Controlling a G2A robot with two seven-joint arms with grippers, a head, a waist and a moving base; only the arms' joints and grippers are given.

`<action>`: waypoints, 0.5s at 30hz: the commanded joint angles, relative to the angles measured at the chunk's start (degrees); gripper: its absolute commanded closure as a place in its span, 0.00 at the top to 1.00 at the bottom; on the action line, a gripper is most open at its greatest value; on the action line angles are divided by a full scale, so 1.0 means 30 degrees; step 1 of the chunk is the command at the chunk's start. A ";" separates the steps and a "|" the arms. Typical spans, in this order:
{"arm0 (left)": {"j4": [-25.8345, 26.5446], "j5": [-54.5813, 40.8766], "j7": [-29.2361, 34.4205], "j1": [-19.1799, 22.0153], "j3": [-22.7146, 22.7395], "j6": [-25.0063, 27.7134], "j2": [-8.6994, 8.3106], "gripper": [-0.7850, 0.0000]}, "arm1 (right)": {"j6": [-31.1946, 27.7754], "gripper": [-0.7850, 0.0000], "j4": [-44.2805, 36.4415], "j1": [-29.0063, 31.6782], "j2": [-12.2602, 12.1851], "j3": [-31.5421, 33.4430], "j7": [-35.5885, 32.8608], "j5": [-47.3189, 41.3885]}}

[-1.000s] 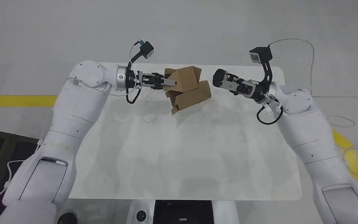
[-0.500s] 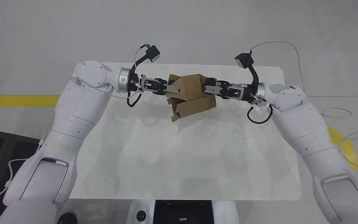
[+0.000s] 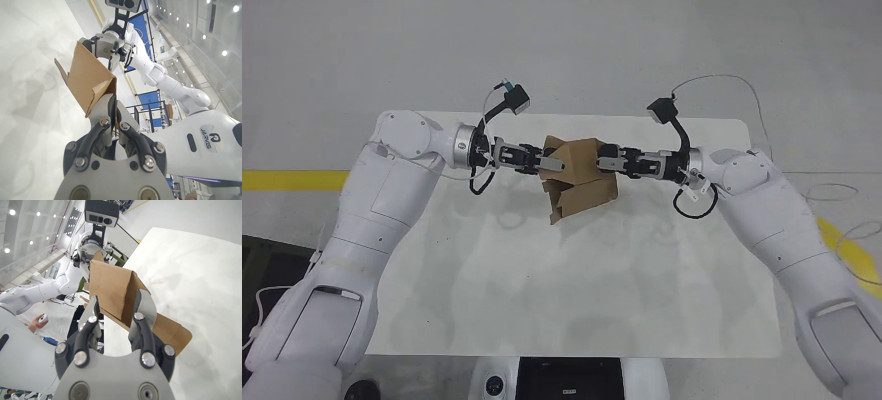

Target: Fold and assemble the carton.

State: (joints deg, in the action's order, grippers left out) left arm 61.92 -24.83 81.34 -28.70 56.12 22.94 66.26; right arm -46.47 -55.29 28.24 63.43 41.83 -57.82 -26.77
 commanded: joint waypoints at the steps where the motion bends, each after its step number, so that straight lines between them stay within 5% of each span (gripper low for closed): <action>1: -0.0055 0.0031 -0.0011 0.0033 -0.0040 0.0011 -0.0001 0.00 | 0.0117 0.44 -0.0094 -0.0068 0.0032 -0.0217 -0.0117 -0.0370; 15: -0.0681 -0.0058 -0.0259 0.0400 -0.0463 0.0259 0.0095 0.00 | 0.1291 0.29 -0.0317 -0.0347 -0.0229 -0.1060 -0.1295 -0.3217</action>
State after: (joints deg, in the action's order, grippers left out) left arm 59.99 -24.97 80.60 -27.56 54.83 23.68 66.53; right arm -42.76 -56.36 27.33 62.86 38.72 -61.54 -36.18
